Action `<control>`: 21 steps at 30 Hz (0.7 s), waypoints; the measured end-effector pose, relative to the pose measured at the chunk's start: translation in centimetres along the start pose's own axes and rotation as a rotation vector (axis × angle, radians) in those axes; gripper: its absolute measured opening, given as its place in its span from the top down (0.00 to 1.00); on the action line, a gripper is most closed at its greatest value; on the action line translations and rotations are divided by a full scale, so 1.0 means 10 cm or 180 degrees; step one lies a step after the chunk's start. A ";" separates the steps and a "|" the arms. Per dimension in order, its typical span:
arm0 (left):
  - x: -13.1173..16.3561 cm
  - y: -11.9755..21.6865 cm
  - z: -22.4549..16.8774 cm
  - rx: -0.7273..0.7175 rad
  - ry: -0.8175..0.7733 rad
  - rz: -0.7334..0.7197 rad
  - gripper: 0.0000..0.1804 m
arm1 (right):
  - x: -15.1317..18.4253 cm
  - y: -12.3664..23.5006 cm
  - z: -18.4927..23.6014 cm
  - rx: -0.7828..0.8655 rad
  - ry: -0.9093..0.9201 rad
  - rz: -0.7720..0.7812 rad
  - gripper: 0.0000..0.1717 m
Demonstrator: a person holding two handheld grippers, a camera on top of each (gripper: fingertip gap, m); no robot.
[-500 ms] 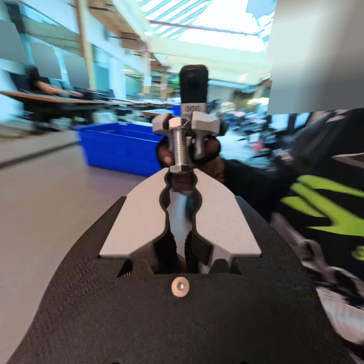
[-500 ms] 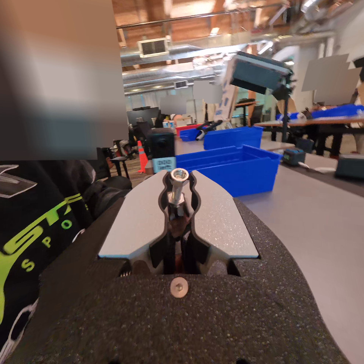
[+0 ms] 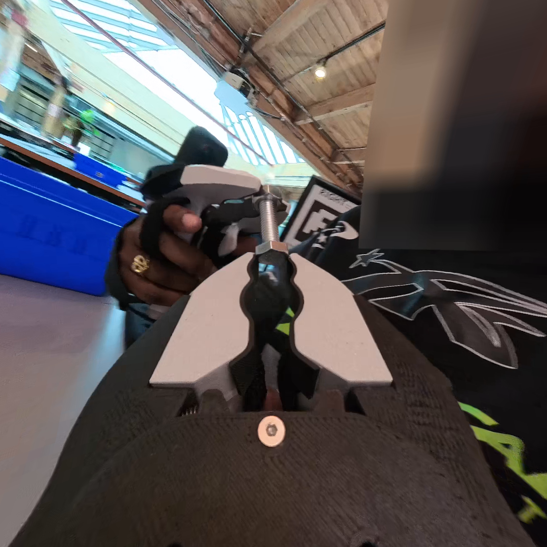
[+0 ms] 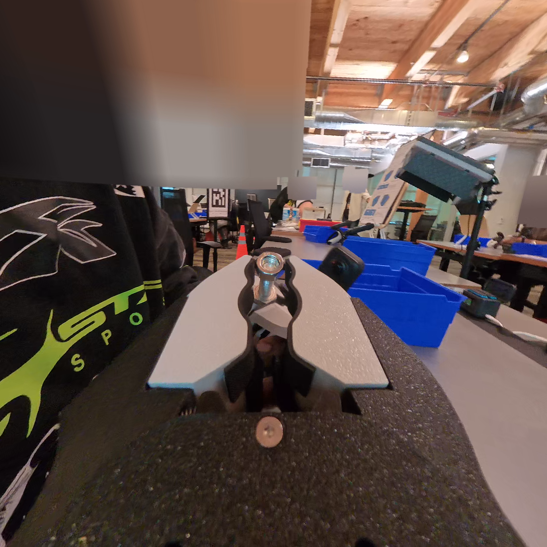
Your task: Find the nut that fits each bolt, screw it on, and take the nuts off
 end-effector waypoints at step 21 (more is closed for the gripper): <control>-0.04 0.08 0.00 -0.3081 -0.3024 0.0760 0.90 | 0.17 0.11 -0.38 0.0909 -0.1350 0.0174 0.75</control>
Point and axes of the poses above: each gripper's, where its closed fingertips meet, y back along the fingers, x out of its underside, z = x × y across the jaws, the point moved 9 cm from there along y, back along the fingers, and after that the axes turned 3 degrees about -x, right-handed, at the moved point
